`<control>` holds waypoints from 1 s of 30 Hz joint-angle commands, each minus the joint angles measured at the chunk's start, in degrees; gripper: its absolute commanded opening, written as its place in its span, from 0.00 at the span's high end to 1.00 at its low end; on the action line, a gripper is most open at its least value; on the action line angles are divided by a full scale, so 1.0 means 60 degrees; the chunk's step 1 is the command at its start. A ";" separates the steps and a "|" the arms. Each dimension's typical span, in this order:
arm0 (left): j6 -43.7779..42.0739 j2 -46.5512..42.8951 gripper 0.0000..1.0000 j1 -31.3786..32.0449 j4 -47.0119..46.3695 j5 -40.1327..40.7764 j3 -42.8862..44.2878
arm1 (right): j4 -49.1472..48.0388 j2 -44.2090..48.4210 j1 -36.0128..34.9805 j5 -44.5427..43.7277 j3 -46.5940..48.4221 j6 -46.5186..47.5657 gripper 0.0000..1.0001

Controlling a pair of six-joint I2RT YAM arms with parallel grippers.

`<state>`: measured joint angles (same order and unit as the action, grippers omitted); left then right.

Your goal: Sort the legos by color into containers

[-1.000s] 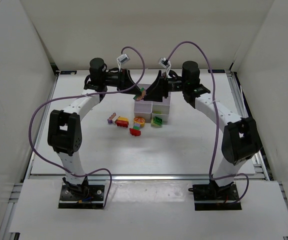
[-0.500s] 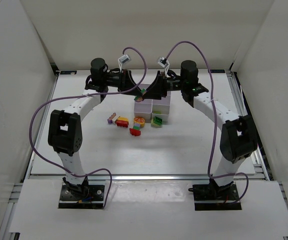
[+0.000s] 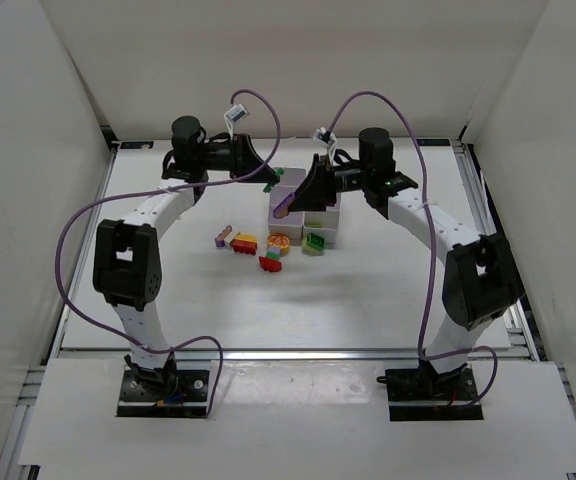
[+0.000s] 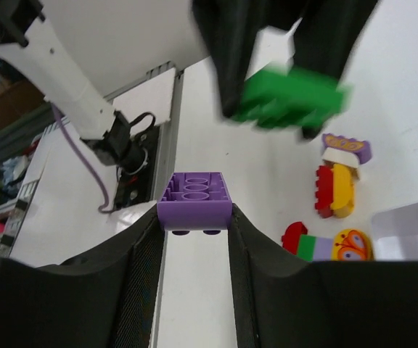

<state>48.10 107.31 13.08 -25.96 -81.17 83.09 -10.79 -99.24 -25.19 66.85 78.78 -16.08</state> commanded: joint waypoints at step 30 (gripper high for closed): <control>-0.5510 -0.1522 0.90 -0.1653 0.6874 0.4766 0.0303 | 0.3013 0.1688 -0.0270 -0.9132 -0.1603 0.4000 1.00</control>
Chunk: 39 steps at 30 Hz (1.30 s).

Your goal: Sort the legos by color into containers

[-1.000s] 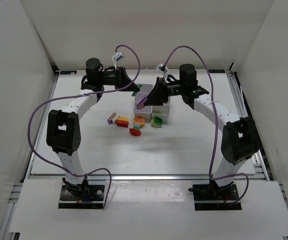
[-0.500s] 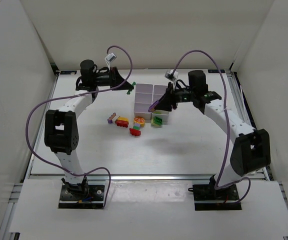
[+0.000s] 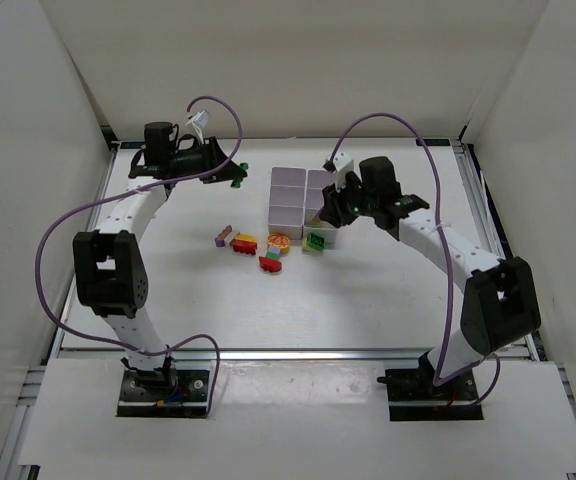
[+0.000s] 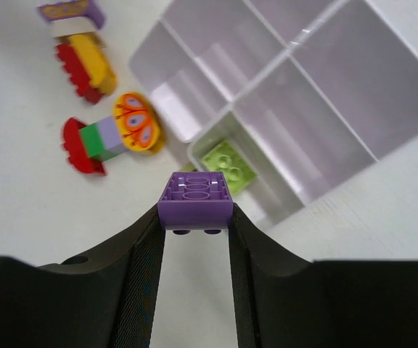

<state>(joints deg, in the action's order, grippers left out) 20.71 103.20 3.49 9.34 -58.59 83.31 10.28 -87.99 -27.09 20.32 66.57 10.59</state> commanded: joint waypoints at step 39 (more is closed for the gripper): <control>-0.1606 -0.0588 0.90 -0.0024 0.1299 0.1899 0.0617 | -0.0220 -0.2358 0.0106 -0.3243 0.2177 -0.2249 0.51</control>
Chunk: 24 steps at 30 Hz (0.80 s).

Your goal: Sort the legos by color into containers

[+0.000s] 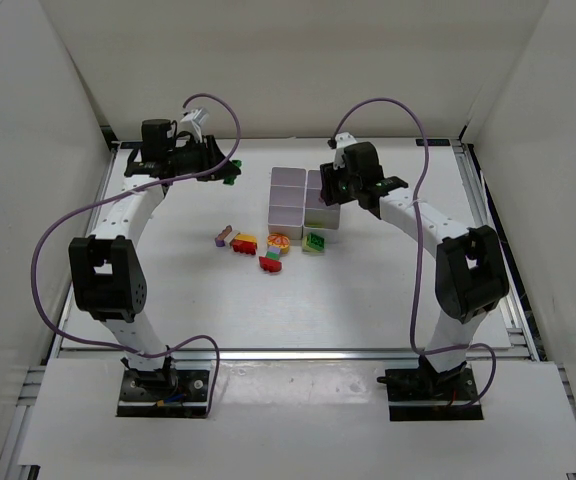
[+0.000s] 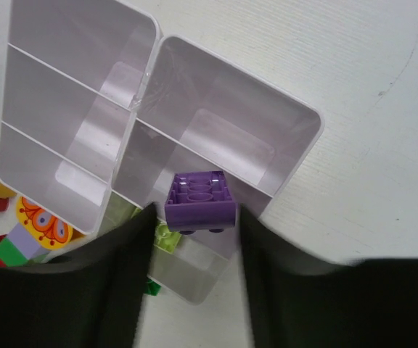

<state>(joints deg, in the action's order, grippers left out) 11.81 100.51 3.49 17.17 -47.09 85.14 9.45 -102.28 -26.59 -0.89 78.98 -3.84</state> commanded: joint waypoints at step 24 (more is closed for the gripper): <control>-0.1643 0.1426 0.90 0.2727 0.1224 -0.0165 0.2785 | 0.0093 0.3276 0.1690 -0.0878 -0.1459 -0.0224 0.20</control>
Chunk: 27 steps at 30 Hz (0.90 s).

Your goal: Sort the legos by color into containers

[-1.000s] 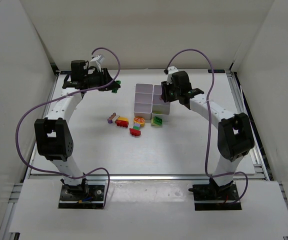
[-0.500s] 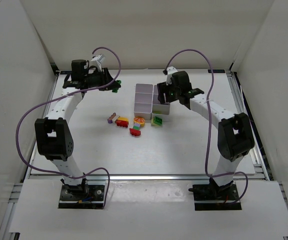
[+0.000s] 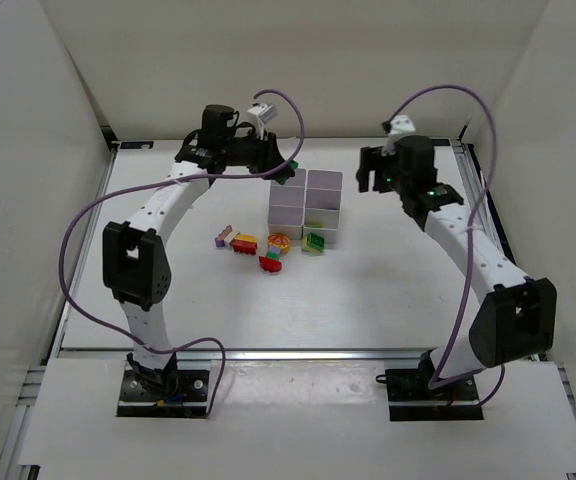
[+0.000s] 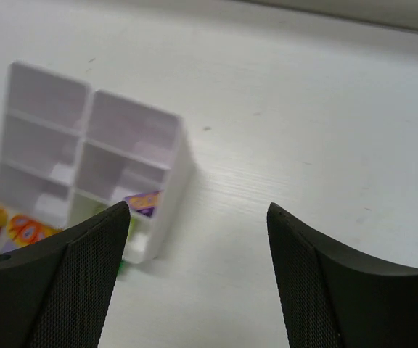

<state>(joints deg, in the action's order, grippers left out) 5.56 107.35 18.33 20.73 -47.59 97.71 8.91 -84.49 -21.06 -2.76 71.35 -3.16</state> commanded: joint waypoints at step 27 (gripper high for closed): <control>-0.1937 0.4285 0.76 0.1574 0.2580 0.1354 0.5774 | 0.1079 0.1454 0.3759 0.1149 -0.0759 -0.0470 0.22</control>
<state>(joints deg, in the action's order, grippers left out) -4.56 133.01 26.57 35.29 -41.69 129.43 16.23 -77.60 0.97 3.22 67.55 -5.54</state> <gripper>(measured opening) 0.457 0.783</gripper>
